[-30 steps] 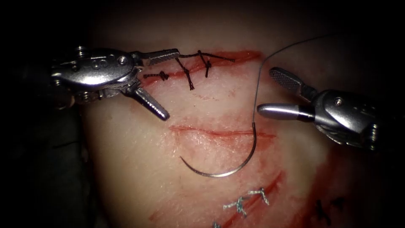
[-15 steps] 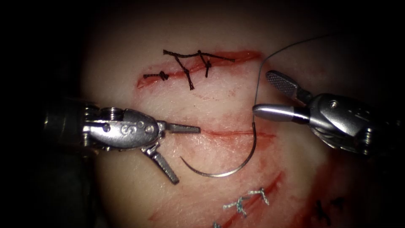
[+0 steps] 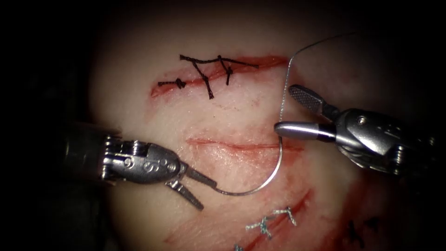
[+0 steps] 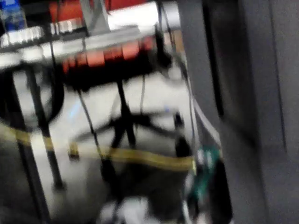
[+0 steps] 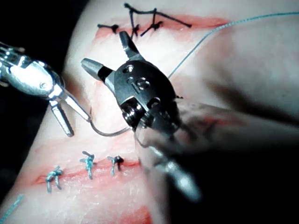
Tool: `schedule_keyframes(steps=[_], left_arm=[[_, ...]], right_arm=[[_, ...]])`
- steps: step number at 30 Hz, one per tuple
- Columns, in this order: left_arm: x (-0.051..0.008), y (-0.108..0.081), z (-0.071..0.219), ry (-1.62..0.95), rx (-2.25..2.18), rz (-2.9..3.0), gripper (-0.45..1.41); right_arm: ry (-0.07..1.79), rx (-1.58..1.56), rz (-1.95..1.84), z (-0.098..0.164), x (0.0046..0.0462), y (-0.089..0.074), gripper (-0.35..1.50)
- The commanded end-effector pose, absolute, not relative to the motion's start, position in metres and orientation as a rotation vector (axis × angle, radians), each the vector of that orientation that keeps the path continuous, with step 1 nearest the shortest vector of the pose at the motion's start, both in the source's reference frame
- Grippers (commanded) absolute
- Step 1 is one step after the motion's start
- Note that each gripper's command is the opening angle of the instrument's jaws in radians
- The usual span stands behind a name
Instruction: Wound Closure
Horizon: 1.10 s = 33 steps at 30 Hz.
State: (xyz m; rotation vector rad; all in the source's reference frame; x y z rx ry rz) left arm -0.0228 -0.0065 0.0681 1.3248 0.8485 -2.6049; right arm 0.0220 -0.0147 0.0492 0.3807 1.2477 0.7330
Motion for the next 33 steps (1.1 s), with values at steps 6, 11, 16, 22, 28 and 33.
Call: schedule_keyframes(steps=[6,11,16,22,28,33], left_arm=[[-0.024,-0.0061,0.0689,0.843,1.327,-2.642,0.37],[-0.0242,-0.0061,0.069,0.899,1.325,-2.694,0.37],[-0.0245,-0.0064,0.0688,0.965,1.31,-2.717,0.01],[-0.0241,-0.0064,0.0672,1.011,1.289,-2.718,-0.45],[-0.0233,-0.0053,0.0628,0.697,1.26,-2.944,-0.45],[-0.0239,-0.0056,0.0614,0.483,0.982,-3.055,-0.45]], right_arm=[[1.251,0.382,0.729,0.0495,0.023,-0.0148,1.32],[1.251,0.382,0.729,0.0495,0.023,-0.0148,1.32],[1.251,0.382,0.728,0.0494,0.0231,-0.0149,1.32],[1.251,0.385,0.73,0.0492,0.0229,-0.0147,1.32],[1.18,0.346,0.815,0.0459,0.0213,-0.0126,1.3],[0.972,0.372,0.852,0.0439,0.0204,-0.0122,1.1]])
